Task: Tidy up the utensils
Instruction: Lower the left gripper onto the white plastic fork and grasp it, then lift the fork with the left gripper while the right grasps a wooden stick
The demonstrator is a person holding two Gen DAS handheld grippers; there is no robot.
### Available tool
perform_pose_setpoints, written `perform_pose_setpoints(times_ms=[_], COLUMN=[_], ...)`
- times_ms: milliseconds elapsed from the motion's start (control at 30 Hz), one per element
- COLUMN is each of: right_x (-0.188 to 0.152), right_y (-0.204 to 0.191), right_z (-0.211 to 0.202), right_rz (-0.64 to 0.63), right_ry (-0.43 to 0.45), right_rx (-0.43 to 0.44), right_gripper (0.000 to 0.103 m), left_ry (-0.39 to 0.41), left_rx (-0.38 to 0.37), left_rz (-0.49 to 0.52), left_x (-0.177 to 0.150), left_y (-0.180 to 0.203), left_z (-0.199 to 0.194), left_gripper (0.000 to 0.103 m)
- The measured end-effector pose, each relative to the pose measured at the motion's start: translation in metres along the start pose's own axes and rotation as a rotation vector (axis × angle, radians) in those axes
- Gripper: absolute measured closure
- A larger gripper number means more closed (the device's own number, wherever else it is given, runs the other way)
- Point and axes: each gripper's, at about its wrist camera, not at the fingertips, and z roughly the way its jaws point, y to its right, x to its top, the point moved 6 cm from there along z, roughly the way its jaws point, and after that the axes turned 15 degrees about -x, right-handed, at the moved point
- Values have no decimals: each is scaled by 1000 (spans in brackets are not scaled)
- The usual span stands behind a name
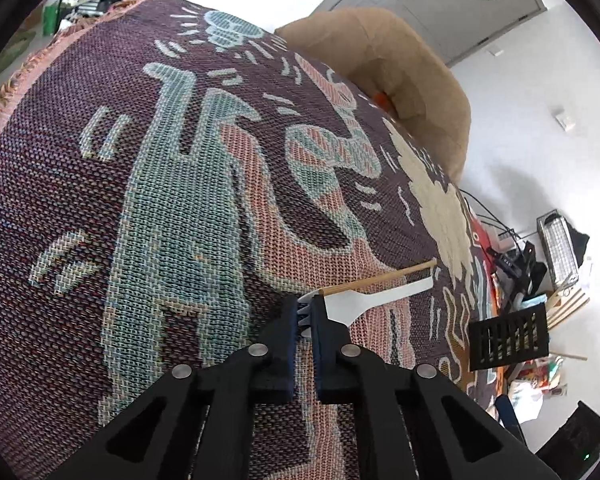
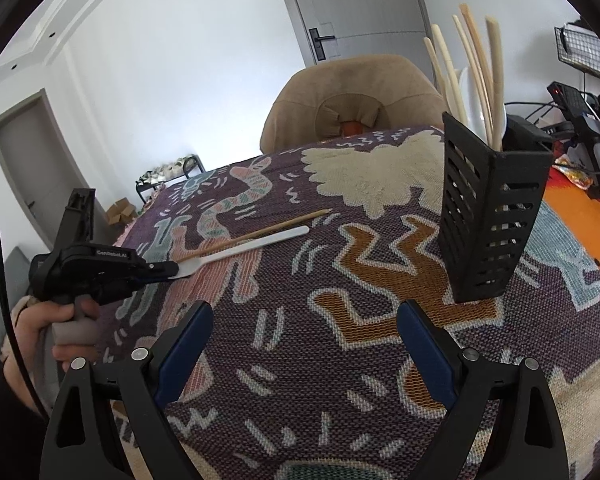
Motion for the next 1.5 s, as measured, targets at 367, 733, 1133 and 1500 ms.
perform_pose_setpoints(times_ms=[367, 733, 1133, 1500], right_x=[2, 10, 39, 30], right_y=[-8, -22, -67, -157], right_z=[-5, -10, 9, 50], right_rz=[-3, -37, -198, -658], right_ry=[14, 29, 34, 29], right_rx=[5, 39, 92, 72], right_gripper=[10, 10, 10, 20], left_ry=[19, 83, 163, 270], left_rx=[-10, -13, 3, 57], left_rz=[102, 212, 257, 221], left_x=[-6, -5, 3, 25], left_y=[18, 49, 56, 31], left_z=[-35, -85, -140, -179], left_gripper=[100, 102, 102, 102])
